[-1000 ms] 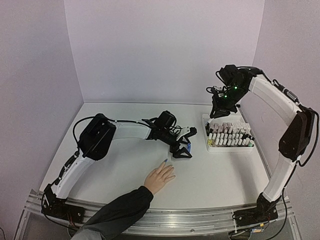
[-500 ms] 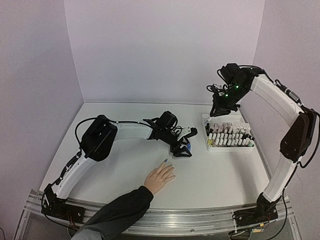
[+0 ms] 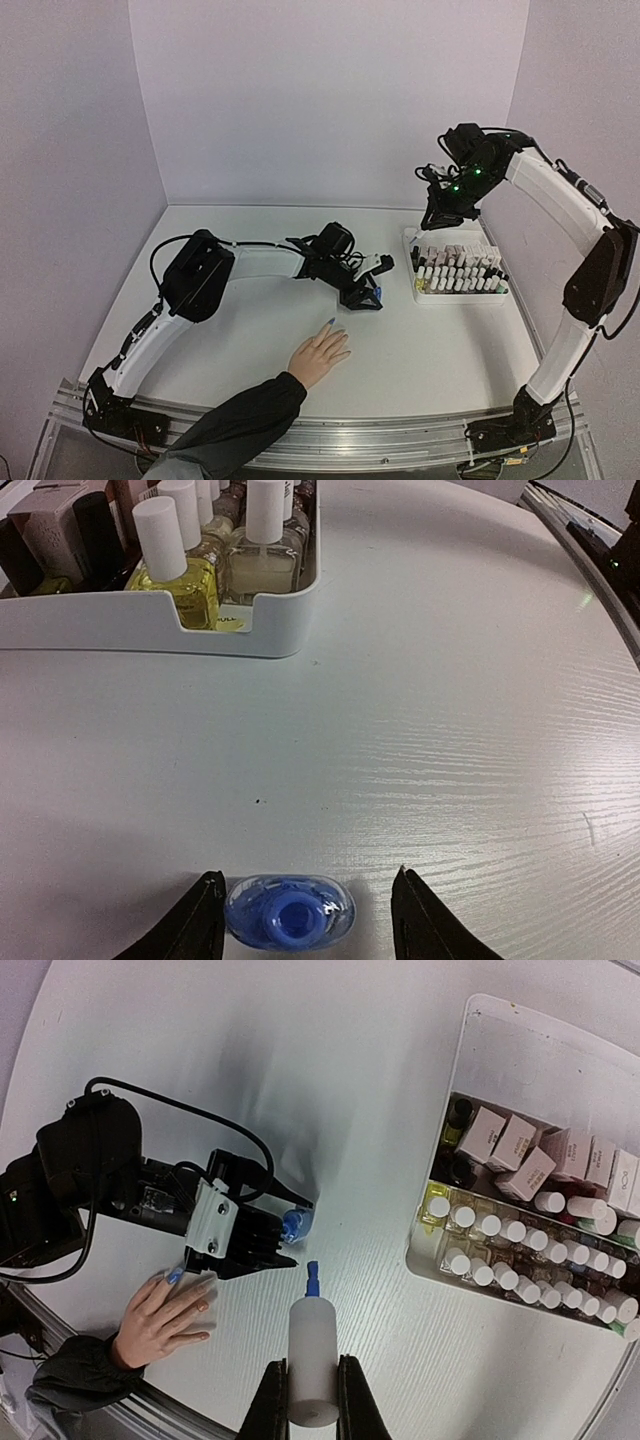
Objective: Paint the nails
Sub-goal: Pick up the nail polish bottle from the center of the board, then put down the nail polish bottle at the corner of the board, then pick up the nail polish bottle from the corner of the board.
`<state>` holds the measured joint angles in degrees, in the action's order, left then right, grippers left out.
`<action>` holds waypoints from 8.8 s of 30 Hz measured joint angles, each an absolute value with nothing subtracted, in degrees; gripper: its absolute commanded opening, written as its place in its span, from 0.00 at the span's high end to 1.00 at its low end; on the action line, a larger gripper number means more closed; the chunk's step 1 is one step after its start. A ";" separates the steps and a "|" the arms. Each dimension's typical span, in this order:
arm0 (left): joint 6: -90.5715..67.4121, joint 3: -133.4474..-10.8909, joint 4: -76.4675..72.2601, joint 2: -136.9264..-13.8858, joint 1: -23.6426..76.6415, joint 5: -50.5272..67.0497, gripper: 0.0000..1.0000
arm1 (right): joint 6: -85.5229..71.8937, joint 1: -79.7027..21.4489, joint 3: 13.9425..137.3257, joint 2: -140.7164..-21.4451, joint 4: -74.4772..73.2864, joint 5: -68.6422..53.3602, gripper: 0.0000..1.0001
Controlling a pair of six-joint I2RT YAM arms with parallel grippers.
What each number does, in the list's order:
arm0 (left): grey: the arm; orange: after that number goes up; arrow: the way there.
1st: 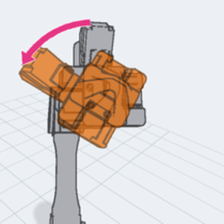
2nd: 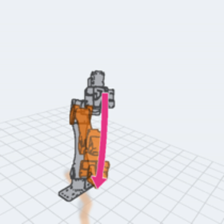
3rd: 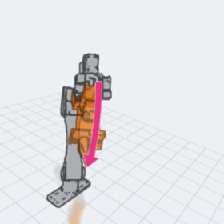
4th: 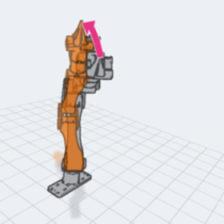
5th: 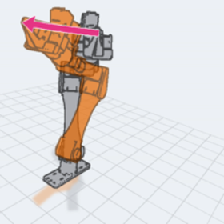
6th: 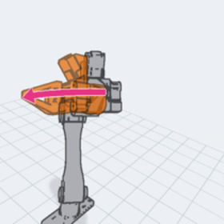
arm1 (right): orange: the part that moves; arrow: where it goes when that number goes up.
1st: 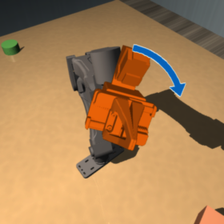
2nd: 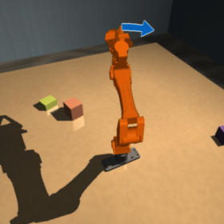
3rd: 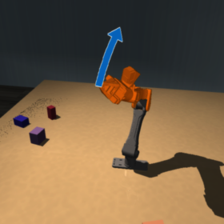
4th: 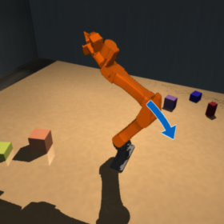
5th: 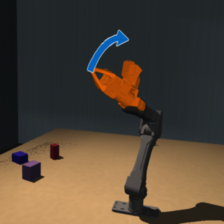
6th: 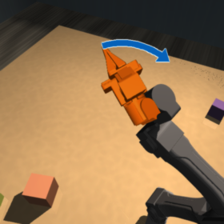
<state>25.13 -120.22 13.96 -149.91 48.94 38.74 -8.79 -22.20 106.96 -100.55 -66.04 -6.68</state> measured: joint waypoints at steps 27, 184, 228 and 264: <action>25.03 -121.64 13.98 -151.26 48.72 35.85 0.57 | -7.73 -22.20 107.68 -101.14 -65.80 -7.57 1.00; 30.37 -84.34 8.64 -128.52 71.33 32.25 0.56 | -14.01 -22.15 94.43 -87.42 -65.13 -6.27 1.00; 47.60 -87.31 13.49 -128.55 69.32 40.00 0.75 | -11.79 -22.15 95.88 -87.15 -65.10 -8.78 1.00; 24.08 -73.12 -18.04 -128.66 68.25 41.88 0.66 | -11.31 -22.15 95.90 -86.43 -65.17 -8.75 1.00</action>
